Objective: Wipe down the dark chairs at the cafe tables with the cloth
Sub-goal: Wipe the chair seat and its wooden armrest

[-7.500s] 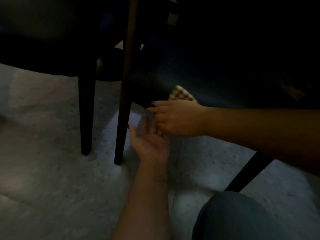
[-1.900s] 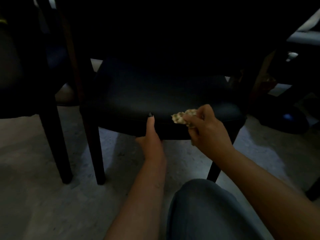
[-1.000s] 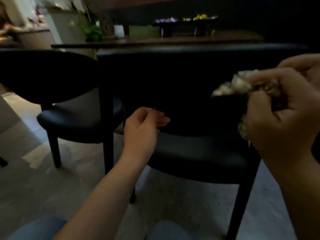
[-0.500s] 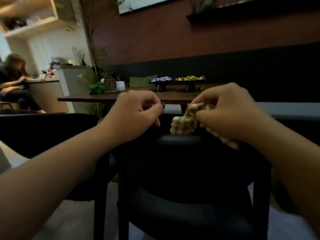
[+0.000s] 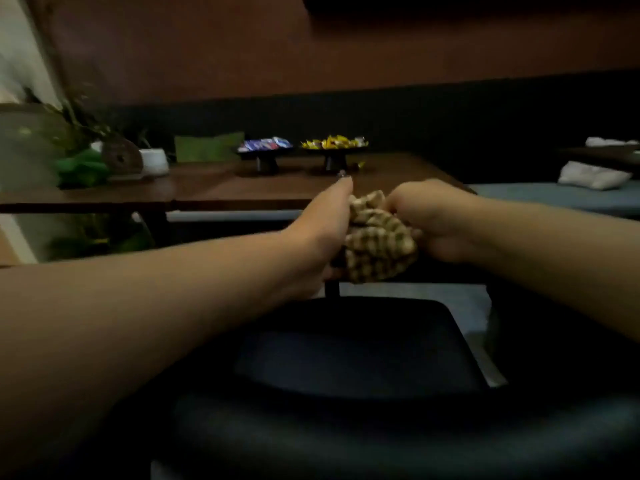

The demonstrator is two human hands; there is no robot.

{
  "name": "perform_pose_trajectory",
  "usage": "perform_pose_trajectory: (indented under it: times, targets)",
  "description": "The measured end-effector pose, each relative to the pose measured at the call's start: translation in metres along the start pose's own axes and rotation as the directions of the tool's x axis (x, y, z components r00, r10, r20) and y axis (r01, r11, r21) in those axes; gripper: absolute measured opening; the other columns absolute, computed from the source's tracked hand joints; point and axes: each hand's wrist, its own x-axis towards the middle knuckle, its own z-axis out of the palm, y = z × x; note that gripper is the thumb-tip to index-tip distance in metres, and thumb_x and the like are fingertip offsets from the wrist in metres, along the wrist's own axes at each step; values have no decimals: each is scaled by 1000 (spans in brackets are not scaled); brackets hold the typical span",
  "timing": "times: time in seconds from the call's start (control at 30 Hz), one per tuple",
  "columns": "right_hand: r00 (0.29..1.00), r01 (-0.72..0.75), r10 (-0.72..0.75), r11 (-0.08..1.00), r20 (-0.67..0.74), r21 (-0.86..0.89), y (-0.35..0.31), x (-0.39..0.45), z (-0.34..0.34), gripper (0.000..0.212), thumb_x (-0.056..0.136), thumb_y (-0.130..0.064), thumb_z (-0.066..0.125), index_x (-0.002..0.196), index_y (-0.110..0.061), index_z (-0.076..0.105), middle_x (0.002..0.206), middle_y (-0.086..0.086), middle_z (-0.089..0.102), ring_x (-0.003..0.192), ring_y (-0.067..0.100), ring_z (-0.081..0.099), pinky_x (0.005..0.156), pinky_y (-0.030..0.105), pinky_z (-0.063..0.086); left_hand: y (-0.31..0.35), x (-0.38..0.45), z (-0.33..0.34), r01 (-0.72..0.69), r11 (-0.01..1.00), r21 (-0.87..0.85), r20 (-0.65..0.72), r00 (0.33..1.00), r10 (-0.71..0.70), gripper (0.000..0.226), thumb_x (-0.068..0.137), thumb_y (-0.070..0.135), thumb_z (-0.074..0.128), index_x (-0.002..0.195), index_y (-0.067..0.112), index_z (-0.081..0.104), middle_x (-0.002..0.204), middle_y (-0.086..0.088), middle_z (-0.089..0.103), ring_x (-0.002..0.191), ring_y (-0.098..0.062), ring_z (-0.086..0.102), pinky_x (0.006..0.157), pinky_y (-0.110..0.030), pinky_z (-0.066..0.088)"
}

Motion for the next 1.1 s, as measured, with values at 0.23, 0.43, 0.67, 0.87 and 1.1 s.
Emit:
perform_pose_trajectory:
  times: [0.23, 0.43, 0.67, 0.87, 1.1]
  targets:
    - [985, -146, 143, 989, 95, 23, 26, 7, 8, 14, 78, 4, 56, 70, -3, 65, 62, 10, 62, 55, 19, 59, 48, 25, 44, -36, -6, 0, 187, 978, -94, -38, 981, -191, 26, 100, 31, 43, 110, 21, 65, 104, -9, 73, 97, -26, 67, 72, -33, 45]
    - [963, -256, 239, 957, 126, 137, 33, 10, 12, 14, 88, -16, 62, 77, -9, 67, 63, 0, 66, 50, 5, 61, 41, 17, 41, -40, -4, -5, 191, 951, -244, -175, 955, -237, 19, 92, 11, 60, 106, 19, 70, 89, 1, 76, 74, -8, 71, 46, -13, 45]
    - [965, -242, 218, 956, 147, 167, 38, 11, 11, 40, 69, -24, 78, 106, -19, 64, 96, 1, 73, 88, 13, 70, 76, 30, 56, -31, 7, -9, 208, 870, -447, -236, 911, -339, 25, 87, 18, 69, 112, 15, 68, 88, 2, 77, 67, -2, 70, 45, -12, 46]
    - [955, -294, 294, 916, 42, 273, 43, 18, 9, 12, 85, -7, 65, 90, -17, 70, 83, -1, 75, 77, 12, 71, 62, 24, 52, -21, 14, -15, 238, 771, -591, -159, 902, -400, 30, 78, 26, 74, 103, 10, 72, 93, -5, 77, 83, -16, 74, 58, -22, 56]
    - [912, -365, 409, 770, 34, 523, 40, 26, 4, 24, 89, -3, 58, 110, -15, 60, 90, 3, 74, 77, 13, 71, 57, 24, 53, -25, 20, -17, 265, 841, -471, -148, 916, -372, 37, 66, 33, 73, 98, 15, 74, 94, -2, 77, 88, -15, 73, 71, -28, 57]
